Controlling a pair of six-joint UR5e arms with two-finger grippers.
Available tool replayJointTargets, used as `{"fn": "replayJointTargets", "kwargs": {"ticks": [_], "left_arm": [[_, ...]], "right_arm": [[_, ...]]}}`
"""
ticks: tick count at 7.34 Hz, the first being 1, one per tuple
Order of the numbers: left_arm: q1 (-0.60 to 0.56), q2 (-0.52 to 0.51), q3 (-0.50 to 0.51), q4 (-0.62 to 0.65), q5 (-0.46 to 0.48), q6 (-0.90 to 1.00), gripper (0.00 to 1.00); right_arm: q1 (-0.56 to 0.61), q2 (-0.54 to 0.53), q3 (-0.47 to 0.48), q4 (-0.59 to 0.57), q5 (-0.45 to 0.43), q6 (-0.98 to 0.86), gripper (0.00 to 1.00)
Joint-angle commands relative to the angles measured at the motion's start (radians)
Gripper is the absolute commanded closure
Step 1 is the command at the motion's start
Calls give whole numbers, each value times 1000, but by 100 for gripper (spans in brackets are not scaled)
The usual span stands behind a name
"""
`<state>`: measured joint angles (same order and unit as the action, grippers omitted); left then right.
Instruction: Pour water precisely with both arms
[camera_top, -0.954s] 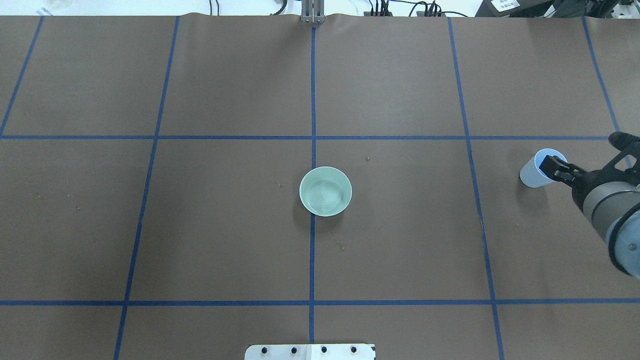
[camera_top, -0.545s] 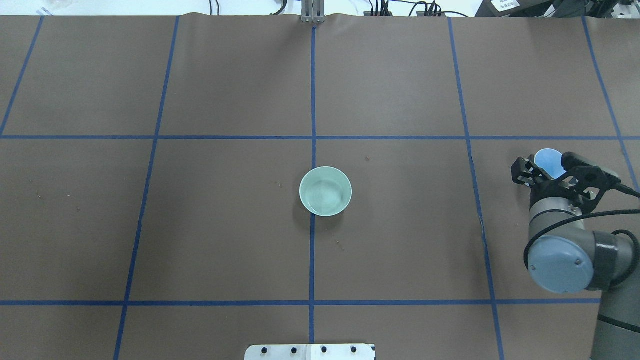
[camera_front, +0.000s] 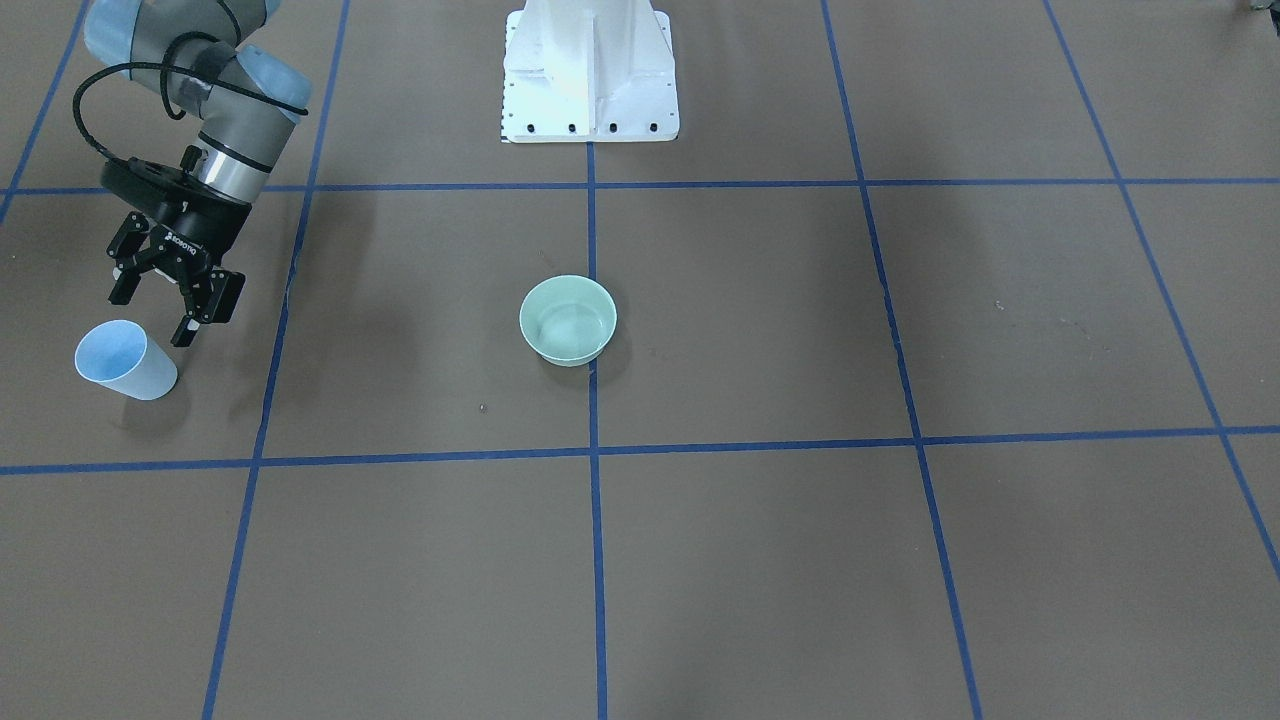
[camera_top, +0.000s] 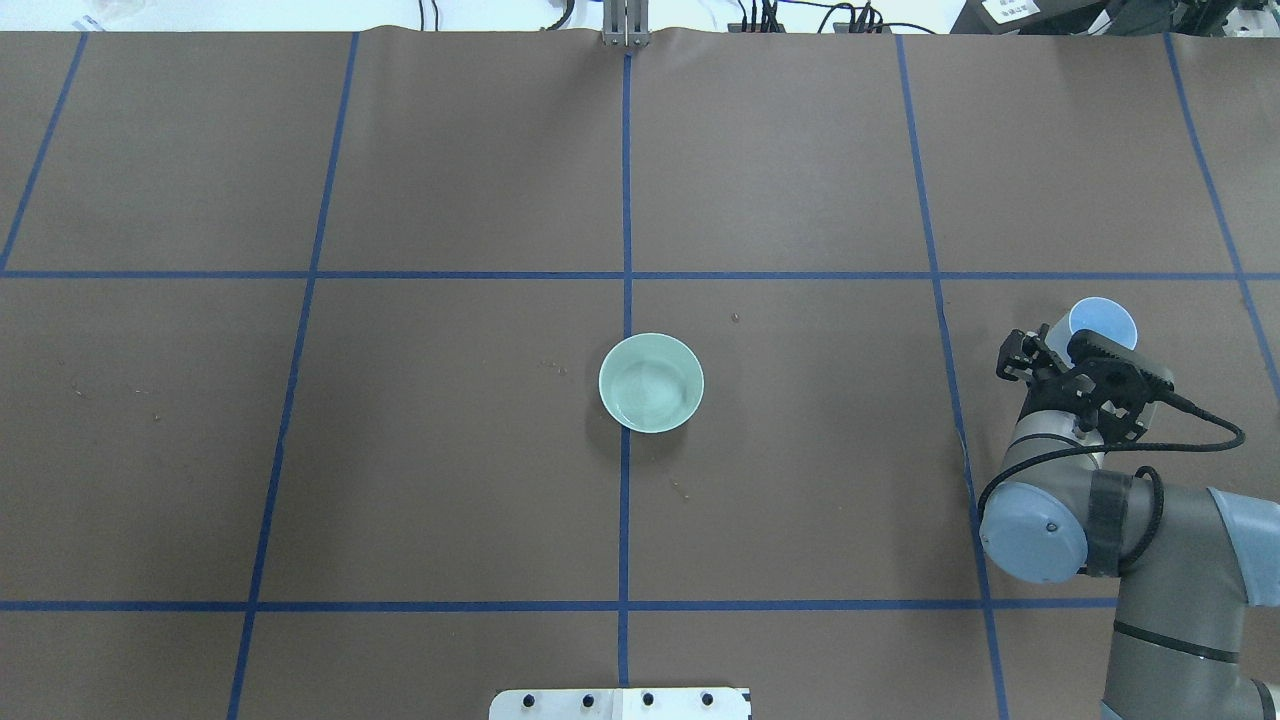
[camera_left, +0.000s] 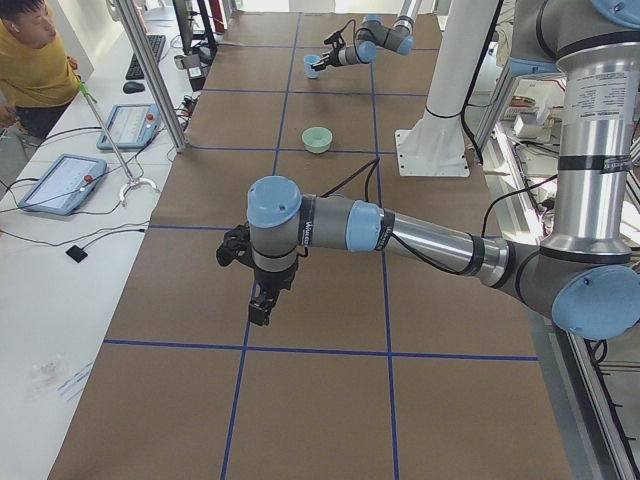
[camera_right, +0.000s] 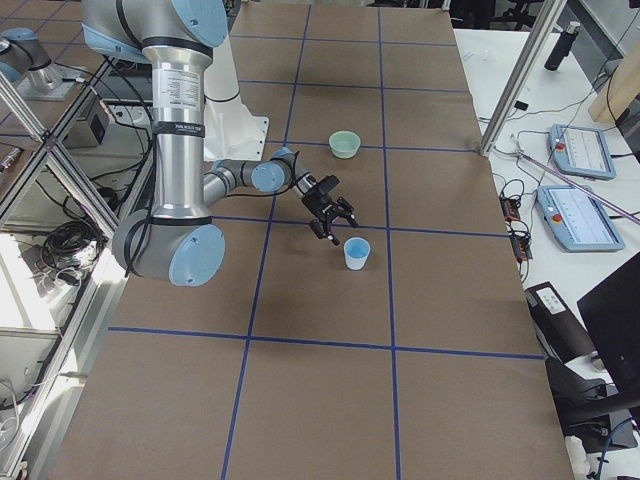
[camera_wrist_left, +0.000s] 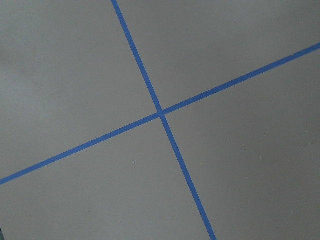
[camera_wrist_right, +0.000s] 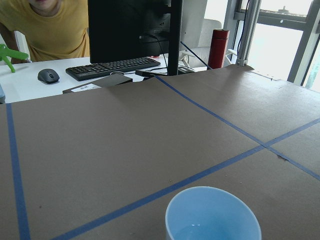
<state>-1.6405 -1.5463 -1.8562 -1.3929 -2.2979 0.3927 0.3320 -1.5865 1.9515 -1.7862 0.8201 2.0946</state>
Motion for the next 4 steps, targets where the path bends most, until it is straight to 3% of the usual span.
{"fn": "replayJointTargets", "kwargs": {"ticks": [1,4], "left_arm": [[-1,3,-3,0,0,0,0],[-1,3,-5,0,0,-2,0]], "right_arm": [[-19,51,-37,-80,-1,67,1],[-14,71,-101,-81,-1,73,1]]}}
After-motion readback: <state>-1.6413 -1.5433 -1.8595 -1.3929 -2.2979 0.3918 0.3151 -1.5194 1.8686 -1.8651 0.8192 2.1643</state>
